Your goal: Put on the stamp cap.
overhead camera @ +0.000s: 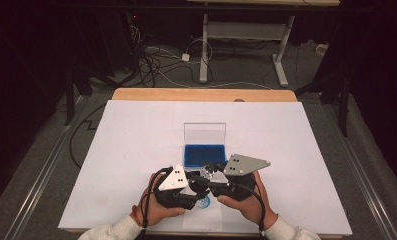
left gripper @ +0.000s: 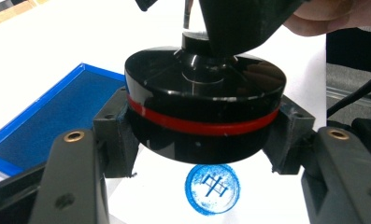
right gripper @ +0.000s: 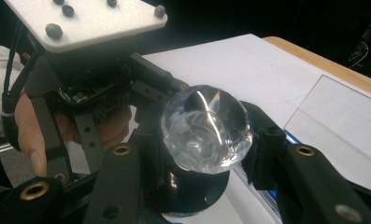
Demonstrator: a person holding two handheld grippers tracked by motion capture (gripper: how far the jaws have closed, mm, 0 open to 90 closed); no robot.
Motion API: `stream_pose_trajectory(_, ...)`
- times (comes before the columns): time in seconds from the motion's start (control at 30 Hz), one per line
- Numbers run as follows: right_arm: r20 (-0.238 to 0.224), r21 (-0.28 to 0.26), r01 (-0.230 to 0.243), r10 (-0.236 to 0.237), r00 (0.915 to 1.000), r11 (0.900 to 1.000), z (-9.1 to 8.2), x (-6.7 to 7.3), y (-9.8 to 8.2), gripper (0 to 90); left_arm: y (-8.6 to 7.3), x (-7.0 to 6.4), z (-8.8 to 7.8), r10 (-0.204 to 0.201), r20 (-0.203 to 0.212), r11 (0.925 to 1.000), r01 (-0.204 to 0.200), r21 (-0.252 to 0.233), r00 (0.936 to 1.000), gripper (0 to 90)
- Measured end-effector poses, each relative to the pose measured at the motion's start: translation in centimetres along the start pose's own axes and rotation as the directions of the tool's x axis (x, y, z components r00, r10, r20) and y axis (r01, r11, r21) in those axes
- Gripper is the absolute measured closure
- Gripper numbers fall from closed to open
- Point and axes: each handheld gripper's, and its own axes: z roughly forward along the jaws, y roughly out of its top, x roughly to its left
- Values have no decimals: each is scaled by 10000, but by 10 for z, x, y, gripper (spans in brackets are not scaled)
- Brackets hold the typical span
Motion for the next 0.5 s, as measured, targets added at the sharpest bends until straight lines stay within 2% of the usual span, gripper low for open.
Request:
stream_pose_trajectory(0.17,-43,25,-30,30,10000,10000,1,0,-1,571,0,0,0,109,-49,9999,-108,116,9999,365)
stream_pose_trajectory(0.3,-67,68,30,-29,10000,10000,1,1,-2,571,1,-1,-2,433,-125,9988,-430,251,9990,365)
stream_pose_trajectory(0.37,-72,111,1,0,10000,9999,2,0,-2,571,2,0,-3,470,-58,9986,-468,239,9989,365)
stream_pose_trajectory(0.43,-66,179,-52,53,10000,9998,2,0,-3,572,2,0,-3,577,-191,9977,-570,367,9982,364)
stream_pose_trajectory(0.5,-55,245,-54,55,10000,9997,3,-1,-3,572,2,0,-3,562,-98,9976,-558,417,9984,365)
